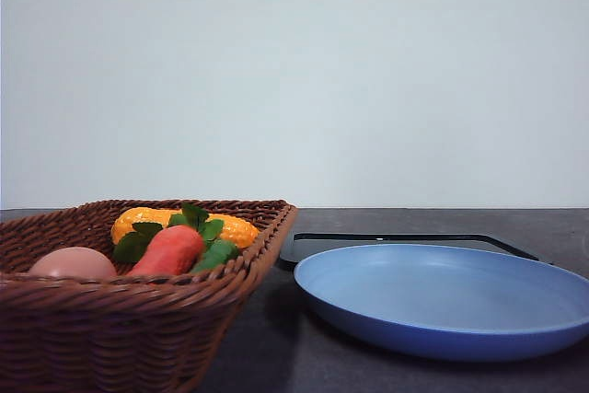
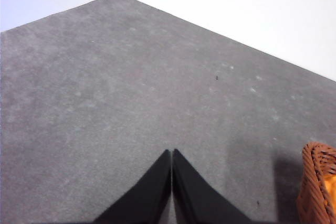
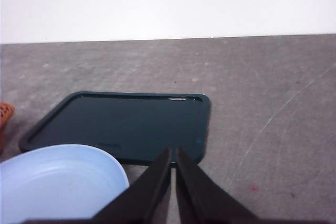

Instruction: Transfer egg from basket to plate and serve

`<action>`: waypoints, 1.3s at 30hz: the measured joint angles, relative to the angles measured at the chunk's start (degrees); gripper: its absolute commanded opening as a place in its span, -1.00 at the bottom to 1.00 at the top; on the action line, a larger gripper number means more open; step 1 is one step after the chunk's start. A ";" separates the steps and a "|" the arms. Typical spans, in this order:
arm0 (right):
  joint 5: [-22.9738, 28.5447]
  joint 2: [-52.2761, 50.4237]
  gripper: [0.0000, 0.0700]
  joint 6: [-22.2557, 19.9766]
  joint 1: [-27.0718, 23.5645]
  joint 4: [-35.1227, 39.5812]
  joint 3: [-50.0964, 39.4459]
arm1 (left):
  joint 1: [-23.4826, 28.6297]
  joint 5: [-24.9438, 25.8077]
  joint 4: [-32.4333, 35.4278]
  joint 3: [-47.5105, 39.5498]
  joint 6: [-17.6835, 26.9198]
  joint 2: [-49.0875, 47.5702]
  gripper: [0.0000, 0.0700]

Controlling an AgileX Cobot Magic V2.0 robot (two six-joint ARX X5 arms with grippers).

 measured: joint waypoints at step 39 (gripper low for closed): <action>-3.07 26.42 -1.00 8.56 -0.04 -14.74 26.66 | -1.71 27.75 -0.50 21.95 3.13 34.76 -1.00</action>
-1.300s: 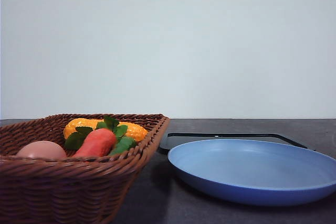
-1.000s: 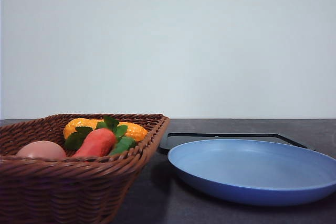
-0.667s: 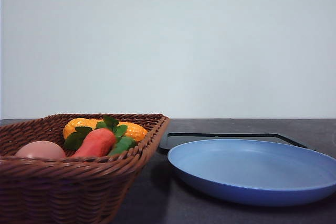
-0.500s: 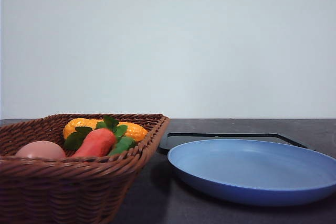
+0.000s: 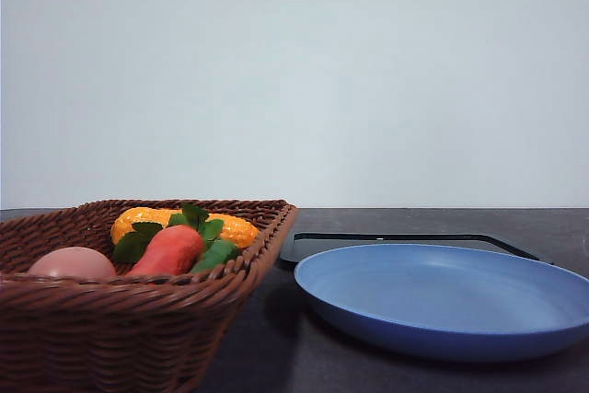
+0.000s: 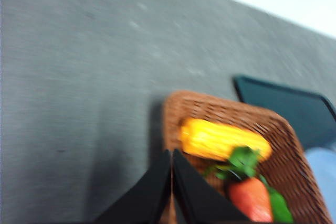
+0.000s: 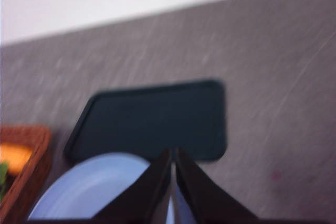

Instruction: Transfer egg from basket to plate and serve

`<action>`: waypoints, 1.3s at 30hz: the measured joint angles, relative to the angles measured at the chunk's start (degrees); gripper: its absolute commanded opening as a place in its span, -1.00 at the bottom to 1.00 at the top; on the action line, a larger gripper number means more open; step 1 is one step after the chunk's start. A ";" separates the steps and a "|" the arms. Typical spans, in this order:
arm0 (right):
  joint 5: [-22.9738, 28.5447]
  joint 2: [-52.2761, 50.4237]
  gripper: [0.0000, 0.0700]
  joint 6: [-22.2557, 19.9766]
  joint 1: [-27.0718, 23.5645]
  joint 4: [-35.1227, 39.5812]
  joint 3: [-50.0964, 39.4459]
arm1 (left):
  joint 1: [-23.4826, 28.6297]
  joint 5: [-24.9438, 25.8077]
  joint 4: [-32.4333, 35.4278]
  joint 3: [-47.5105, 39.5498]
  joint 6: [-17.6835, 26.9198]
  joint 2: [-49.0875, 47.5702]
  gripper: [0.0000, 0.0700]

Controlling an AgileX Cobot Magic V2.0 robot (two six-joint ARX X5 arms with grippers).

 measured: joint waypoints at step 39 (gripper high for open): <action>-17.93 47.16 -0.52 -0.99 0.00 3.82 1.88 | -10.92 10.28 -6.72 8.17 5.29 18.66 -0.20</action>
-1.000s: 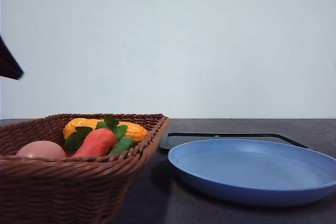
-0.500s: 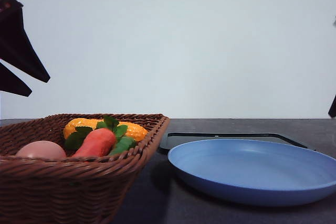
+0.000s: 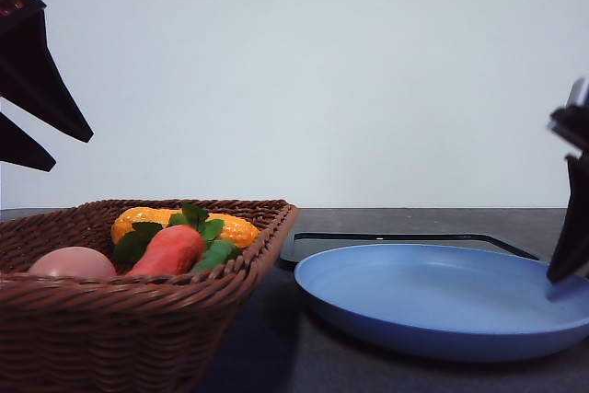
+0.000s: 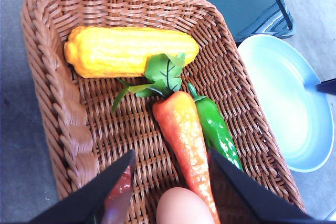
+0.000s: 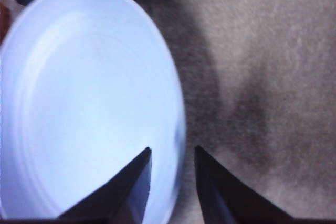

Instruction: Transfer egg from basket to plate and serve

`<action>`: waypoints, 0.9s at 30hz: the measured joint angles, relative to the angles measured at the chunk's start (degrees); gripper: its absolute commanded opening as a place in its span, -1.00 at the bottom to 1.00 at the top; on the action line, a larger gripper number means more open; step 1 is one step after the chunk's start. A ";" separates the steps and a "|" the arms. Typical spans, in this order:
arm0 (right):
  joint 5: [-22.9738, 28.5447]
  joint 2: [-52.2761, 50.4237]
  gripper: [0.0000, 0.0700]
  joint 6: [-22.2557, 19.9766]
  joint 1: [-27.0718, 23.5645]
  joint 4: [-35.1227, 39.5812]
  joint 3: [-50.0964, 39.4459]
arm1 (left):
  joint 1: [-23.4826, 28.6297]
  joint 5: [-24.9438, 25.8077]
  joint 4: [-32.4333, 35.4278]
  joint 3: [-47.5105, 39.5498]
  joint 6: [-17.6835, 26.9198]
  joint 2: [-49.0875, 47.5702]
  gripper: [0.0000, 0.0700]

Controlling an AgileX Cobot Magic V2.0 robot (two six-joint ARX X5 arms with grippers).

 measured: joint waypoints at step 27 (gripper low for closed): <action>0.13 -13.76 -1.00 1.80 -1.99 -3.20 0.02 | -6.09 -0.94 -8.76 2.93 -2.98 0.05 0.17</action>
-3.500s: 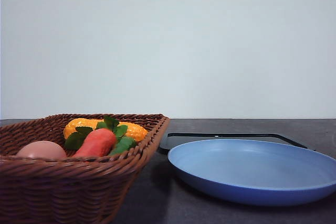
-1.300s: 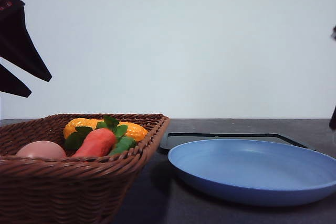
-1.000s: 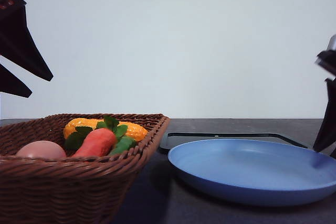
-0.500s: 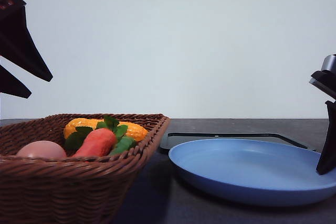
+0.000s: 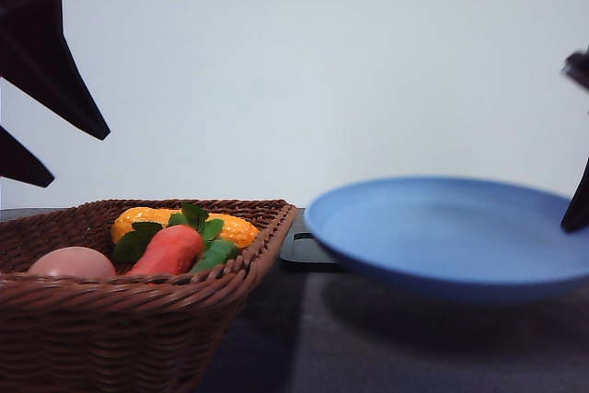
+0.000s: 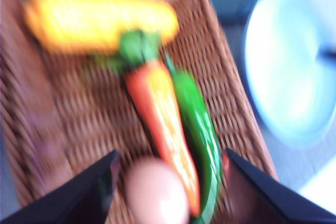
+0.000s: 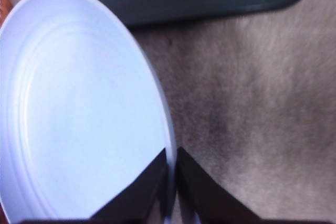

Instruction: Transfer egg from basket to plate and serve

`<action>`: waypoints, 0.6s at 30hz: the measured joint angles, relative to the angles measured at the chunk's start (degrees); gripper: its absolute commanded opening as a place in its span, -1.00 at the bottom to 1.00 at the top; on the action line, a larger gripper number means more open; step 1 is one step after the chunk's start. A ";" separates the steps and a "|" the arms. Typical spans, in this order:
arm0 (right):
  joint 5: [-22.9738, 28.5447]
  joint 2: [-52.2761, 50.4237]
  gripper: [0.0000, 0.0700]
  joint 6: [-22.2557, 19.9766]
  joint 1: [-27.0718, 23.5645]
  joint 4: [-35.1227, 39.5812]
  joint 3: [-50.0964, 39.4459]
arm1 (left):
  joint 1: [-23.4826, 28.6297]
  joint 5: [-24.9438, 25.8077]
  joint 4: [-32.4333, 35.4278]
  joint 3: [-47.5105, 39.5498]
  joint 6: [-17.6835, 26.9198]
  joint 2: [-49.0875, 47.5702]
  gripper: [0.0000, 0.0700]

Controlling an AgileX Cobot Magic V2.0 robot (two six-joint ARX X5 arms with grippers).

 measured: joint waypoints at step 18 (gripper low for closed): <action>0.08 -8.84 -1.00 1.43 -1.70 -1.45 0.00 | -15.24 -14.06 -12.39 9.25 -3.33 8.03 0.17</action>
